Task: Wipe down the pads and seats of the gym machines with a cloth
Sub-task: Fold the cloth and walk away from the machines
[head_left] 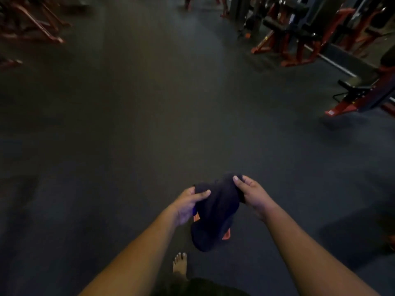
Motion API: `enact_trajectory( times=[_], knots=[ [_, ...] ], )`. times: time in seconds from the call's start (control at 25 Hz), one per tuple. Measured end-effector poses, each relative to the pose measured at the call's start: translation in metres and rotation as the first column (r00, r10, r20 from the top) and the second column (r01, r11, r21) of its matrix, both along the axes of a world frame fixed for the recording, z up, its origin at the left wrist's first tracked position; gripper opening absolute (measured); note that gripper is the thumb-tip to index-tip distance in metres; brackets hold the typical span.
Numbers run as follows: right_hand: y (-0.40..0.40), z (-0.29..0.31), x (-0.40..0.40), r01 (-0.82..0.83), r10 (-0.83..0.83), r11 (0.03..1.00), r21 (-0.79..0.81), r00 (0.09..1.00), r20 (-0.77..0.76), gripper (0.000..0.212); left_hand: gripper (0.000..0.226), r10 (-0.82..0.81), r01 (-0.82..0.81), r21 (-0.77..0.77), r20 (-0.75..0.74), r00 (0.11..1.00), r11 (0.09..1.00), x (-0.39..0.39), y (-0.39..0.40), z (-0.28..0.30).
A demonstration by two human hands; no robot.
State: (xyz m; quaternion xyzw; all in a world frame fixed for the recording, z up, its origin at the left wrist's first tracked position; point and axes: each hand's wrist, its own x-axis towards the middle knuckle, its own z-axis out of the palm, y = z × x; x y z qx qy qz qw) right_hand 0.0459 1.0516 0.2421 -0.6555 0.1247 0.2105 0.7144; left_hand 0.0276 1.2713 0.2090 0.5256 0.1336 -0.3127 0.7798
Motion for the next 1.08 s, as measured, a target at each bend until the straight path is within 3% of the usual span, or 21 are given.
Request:
enact_trajectory(
  times=[0.08,0.2,0.28,0.4,0.48,0.56,0.64,0.72,0.8,0.92,1.08],
  knots=[
    [-0.003,-0.028,0.011,0.023,-0.027,0.998,-0.052,0.997,-0.065,0.022,0.037,0.049,-0.046,0.090,-0.031,0.998,0.995,0.021,0.008,-0.023],
    [-0.009,-0.077,0.019,-0.032,-0.006,0.942,-0.334,0.994,-0.112,0.024,0.048,0.031,-0.001,0.349,-0.081,0.996,0.937,0.047,0.019,-0.054],
    [-0.012,-0.111,0.025,0.043,-0.103,0.898,-0.439,0.988,-0.112,0.027,0.061,0.115,-0.037,0.430,-0.157,0.981,0.902,0.058,0.020,-0.081],
    [-0.020,-0.159,0.037,0.073,-0.158,0.907,-0.415,0.972,-0.174,0.056,0.083,0.135,-0.029,0.450,-0.204,0.970,0.892,0.077,0.014,-0.121],
    [-0.026,-0.204,0.048,-0.051,-0.046,0.912,-0.406,0.973,-0.227,0.060,0.090,-0.050,0.142,0.509,-0.189,0.981,0.849,0.094,0.007,-0.165],
    [-0.031,-0.258,0.058,-0.233,0.114,0.803,-0.549,0.964,-0.242,0.057,0.087,-0.332,0.355,0.643,-0.163,0.929,0.679,0.106,-0.001,-0.216],
    [-0.033,-0.320,0.070,-0.366,0.272,0.648,-0.668,0.931,-0.246,0.055,0.074,-0.552,0.455,0.790,-0.182,0.814,0.411,0.114,-0.016,-0.276],
    [-0.037,-0.380,0.083,-0.480,0.447,0.428,-0.766,0.849,-0.282,0.053,0.056,-0.655,0.473,0.862,-0.253,0.712,0.182,0.119,-0.028,-0.338],
    [-0.043,-0.432,0.096,-0.545,0.555,0.176,-0.820,0.742,-0.375,0.047,0.040,-0.702,0.486,0.874,-0.334,0.630,0.021,0.126,-0.039,-0.391],
    [-0.053,-0.503,0.118,-0.520,0.601,-0.033,-0.854,0.672,-0.433,0.034,0.030,-0.758,0.397,0.908,-0.349,0.551,-0.130,0.145,-0.053,-0.466],
    [-0.064,-0.570,0.147,-0.561,0.601,-0.060,-0.825,0.640,-0.479,0.039,0.037,-0.805,0.344,0.919,-0.350,0.479,-0.195,0.177,-0.064,-0.533]
  ],
)
